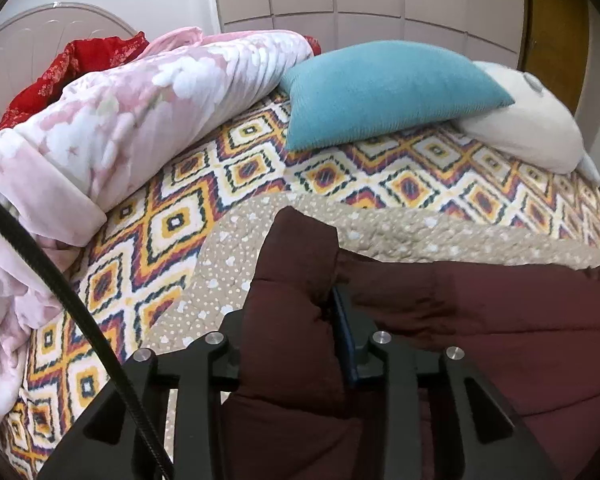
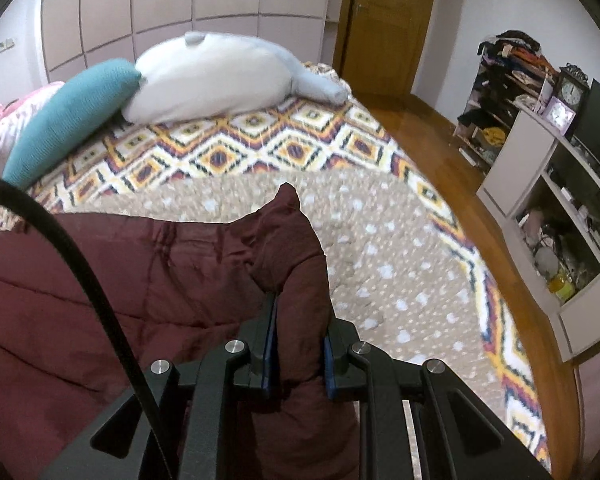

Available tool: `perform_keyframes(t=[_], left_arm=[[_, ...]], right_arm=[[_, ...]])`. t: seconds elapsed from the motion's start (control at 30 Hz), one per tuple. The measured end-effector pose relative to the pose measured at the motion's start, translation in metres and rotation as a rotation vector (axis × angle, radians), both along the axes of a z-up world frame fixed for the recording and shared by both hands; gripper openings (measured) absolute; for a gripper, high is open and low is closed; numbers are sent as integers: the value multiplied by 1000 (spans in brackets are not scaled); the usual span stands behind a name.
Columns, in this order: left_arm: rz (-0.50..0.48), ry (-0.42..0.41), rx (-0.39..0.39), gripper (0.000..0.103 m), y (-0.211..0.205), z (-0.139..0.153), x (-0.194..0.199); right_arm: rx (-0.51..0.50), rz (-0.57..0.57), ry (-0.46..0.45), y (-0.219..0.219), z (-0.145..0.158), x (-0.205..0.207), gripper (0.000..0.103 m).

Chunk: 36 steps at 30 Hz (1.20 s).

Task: Fold large clothes

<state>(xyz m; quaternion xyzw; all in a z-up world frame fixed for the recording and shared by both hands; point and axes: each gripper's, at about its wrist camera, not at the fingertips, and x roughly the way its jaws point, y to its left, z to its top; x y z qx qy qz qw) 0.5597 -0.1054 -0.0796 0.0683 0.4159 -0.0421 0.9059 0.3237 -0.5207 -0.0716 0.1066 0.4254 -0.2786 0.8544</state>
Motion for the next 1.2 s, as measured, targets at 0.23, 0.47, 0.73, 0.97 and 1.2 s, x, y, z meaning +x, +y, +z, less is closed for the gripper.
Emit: perform_keyframes(t=[0.23,0.47,0.73,0.97,1.2], left_arm=[[27,31,-27,43,6,-26,13],[72,66,-74,55,16,-47,23],[149,144,-258,74,53,-40,22],[91,57,-145,76,59,23,-11],[174,-24,-118,76,92,84,-41]], right_arm=[[27,5,21,-8,-27,11,23],[54,-19,-12,-15,-44,13,34],[240,-175,-95,-54,-57,-10,89],[168,-189,-89,-50,-14,-36,90],[4,-267,-90,-58,56,-77,90]])
